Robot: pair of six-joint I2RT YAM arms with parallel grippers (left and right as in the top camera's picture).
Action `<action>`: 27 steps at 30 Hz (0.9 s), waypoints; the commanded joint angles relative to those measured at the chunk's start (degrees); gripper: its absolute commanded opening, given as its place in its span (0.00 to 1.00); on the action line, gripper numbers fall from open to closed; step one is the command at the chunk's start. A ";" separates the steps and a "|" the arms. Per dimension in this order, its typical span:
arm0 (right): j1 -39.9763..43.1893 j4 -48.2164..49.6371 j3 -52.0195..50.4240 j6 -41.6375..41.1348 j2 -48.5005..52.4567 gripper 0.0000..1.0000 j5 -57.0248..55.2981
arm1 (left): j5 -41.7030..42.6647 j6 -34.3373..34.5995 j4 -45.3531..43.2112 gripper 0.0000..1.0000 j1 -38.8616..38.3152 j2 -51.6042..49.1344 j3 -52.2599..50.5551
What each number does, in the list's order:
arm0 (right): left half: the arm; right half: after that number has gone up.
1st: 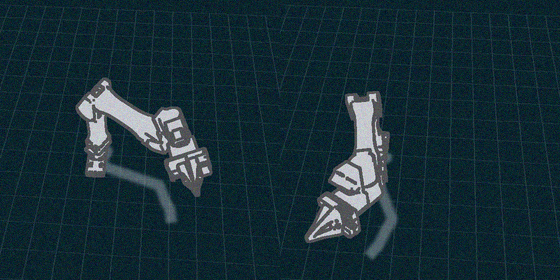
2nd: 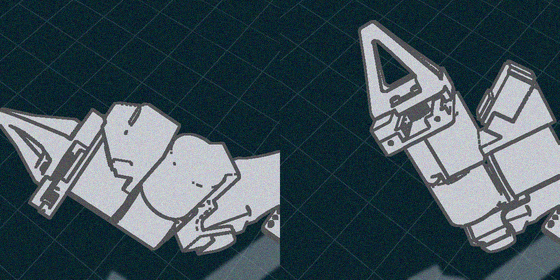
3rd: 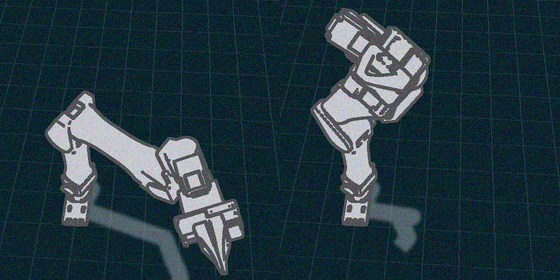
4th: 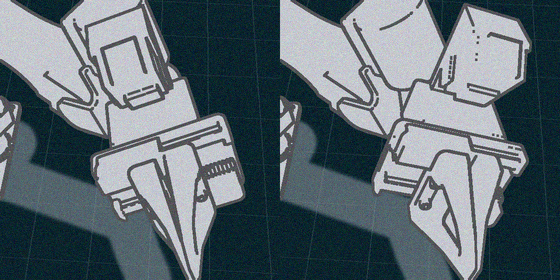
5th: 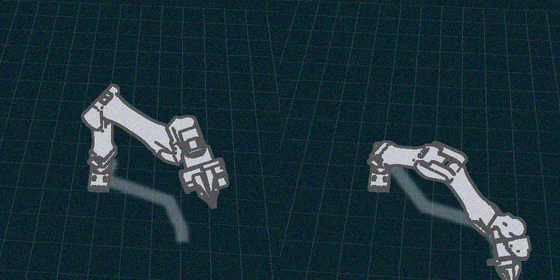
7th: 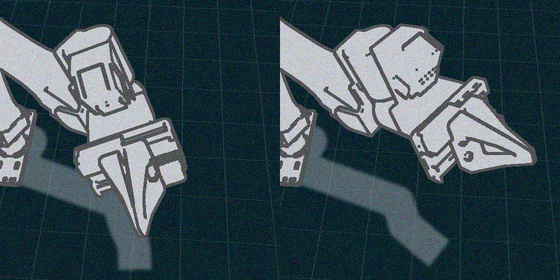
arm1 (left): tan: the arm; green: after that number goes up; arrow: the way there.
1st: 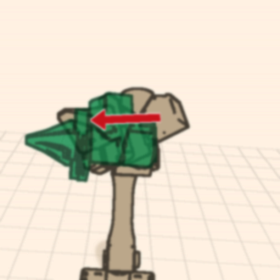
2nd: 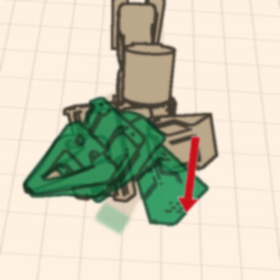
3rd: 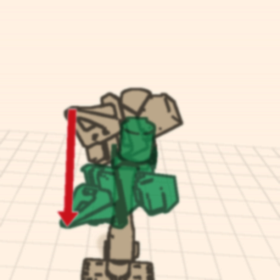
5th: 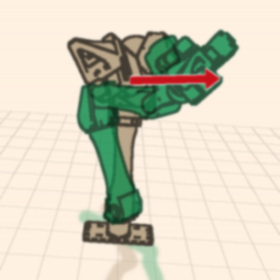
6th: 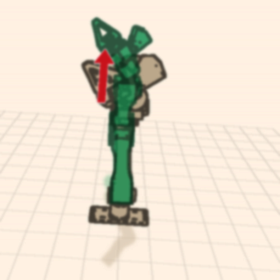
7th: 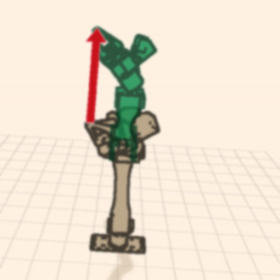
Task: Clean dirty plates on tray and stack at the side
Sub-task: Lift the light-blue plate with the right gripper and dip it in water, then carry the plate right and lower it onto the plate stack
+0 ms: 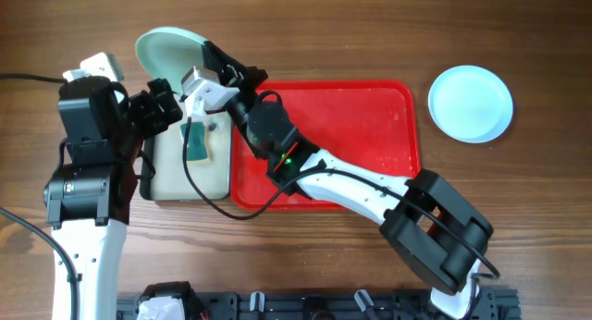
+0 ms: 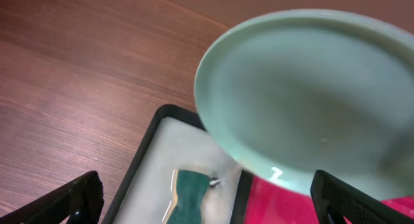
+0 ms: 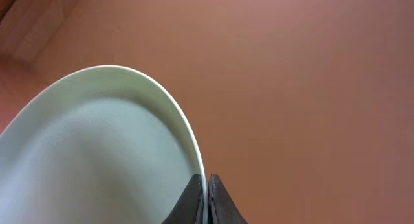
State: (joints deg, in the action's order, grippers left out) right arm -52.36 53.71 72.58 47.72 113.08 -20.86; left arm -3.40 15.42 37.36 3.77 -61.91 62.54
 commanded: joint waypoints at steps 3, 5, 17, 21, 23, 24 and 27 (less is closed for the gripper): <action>0.11 1.18 0.94 -0.02 -0.02 0.04 -1.86 | -0.55 0.48 -0.02 1.00 0.37 0.09 0.79; 0.66 0.68 0.94 -8.85 -0.02 0.04 -4.44 | -0.55 0.48 -0.02 1.00 0.37 0.09 0.79; 17.11 -47.36 0.92 -67.38 -10.54 0.04 20.83 | -0.55 0.48 -0.02 1.00 0.37 0.09 0.79; 29.31 -63.76 0.94 -67.28 -16.50 0.04 20.90 | -0.55 0.48 -0.02 1.00 0.37 0.09 0.79; 36.89 -69.92 0.94 -67.28 -17.90 0.04 20.90 | -0.55 0.48 -0.02 1.00 0.37 0.09 0.79; 41.81 -72.72 0.94 -67.41 -18.08 0.04 20.90 | -0.55 0.48 -0.02 1.00 0.37 0.09 0.79; 53.86 -77.64 0.92 -67.34 -17.92 0.04 20.87 | -0.55 0.48 -0.02 1.00 0.37 0.09 0.79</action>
State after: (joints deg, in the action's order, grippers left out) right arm -7.14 -21.45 73.54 -18.59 96.23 -0.71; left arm -3.40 15.42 37.39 3.77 -61.91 62.54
